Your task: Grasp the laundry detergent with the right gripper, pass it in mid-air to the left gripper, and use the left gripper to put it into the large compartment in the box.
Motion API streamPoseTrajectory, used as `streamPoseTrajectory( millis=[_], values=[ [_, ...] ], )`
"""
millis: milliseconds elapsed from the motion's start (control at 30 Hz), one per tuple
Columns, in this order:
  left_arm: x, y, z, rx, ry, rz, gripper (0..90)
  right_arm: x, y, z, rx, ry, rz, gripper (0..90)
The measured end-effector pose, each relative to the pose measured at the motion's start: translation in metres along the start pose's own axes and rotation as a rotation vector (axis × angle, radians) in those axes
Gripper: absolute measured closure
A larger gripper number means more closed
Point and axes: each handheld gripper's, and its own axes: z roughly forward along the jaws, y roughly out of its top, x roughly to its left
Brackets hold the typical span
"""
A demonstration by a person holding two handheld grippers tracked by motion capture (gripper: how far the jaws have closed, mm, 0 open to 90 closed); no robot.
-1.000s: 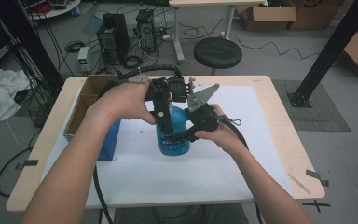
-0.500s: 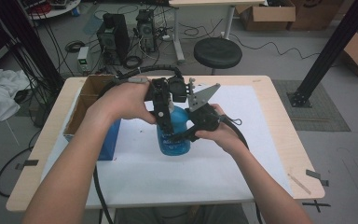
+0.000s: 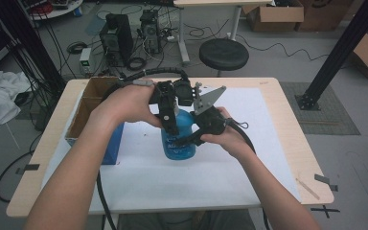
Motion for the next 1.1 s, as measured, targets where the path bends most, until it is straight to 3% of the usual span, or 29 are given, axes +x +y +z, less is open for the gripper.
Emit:
streamPoseTrajectory(
  millis=[467,1033,1100],
  values=[
    [-0.0021,0.0004,-0.0014,-0.004,-0.013,0.017,37.8,-0.002,-0.0031,0.0018,0.015,-0.004,0.008,45.0],
    [-0.002,0.0017,-0.0041,0.003,-0.002,-0.011,38.9,-0.0036,-0.0037,0.0029,-0.006,0.008,0.03,43.8],
    [-0.0023,0.0019,-0.0059,0.008,0.01,-0.009,38.9,-0.0046,-0.004,0.0025,-0.031,0.014,0.041,37.6]
  ],
)
